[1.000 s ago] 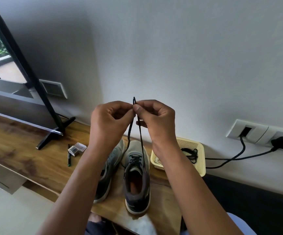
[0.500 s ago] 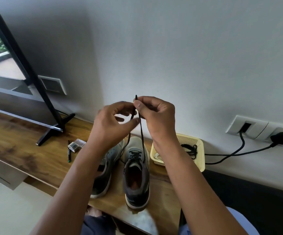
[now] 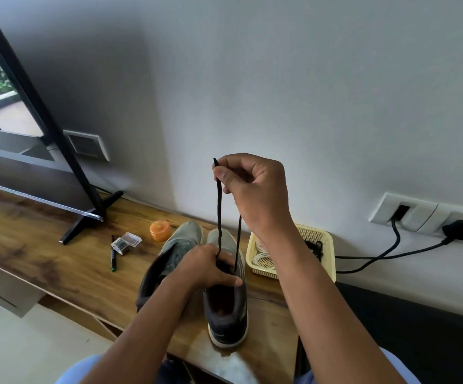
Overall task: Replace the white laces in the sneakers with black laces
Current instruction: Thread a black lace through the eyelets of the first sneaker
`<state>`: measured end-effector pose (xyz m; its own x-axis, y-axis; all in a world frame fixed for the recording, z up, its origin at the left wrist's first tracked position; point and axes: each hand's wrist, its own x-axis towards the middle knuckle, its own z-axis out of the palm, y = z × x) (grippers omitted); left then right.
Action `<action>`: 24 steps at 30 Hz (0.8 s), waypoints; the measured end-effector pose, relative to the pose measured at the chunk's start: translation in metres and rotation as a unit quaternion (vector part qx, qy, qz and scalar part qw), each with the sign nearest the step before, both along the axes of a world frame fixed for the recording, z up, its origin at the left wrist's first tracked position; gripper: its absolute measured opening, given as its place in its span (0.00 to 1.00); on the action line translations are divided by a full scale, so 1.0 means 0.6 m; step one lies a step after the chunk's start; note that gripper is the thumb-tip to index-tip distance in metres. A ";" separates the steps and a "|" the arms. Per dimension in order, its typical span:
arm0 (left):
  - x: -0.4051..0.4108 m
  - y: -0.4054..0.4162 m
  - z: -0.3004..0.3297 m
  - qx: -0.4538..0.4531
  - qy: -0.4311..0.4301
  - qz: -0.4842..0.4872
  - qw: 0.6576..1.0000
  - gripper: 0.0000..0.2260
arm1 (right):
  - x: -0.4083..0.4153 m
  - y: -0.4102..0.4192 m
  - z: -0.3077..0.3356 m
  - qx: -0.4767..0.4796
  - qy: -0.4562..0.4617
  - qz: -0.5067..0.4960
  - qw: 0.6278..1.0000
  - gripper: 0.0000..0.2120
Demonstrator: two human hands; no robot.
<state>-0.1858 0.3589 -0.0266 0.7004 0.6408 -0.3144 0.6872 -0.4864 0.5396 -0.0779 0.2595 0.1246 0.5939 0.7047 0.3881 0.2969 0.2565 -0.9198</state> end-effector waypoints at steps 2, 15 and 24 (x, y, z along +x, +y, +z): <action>-0.002 0.003 -0.006 -0.002 -0.003 0.002 1.000 0.35 | 0.004 -0.001 0.001 0.004 -0.009 -0.006 1.000 0.04; -0.011 0.011 -0.027 -0.007 -0.022 0.009 1.000 0.28 | 0.000 -0.015 0.041 0.016 -0.104 -0.024 0.994 0.04; -0.021 0.007 -0.038 -0.037 -0.078 0.014 0.996 0.32 | -0.006 -0.009 0.038 0.040 0.061 0.001 0.997 0.04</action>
<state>-0.1982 0.3629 -0.0494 0.7269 0.6397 -0.2495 0.6043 -0.4234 0.6750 -0.0814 0.2542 0.1472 0.6391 0.6751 0.3685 0.1842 0.3308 -0.9255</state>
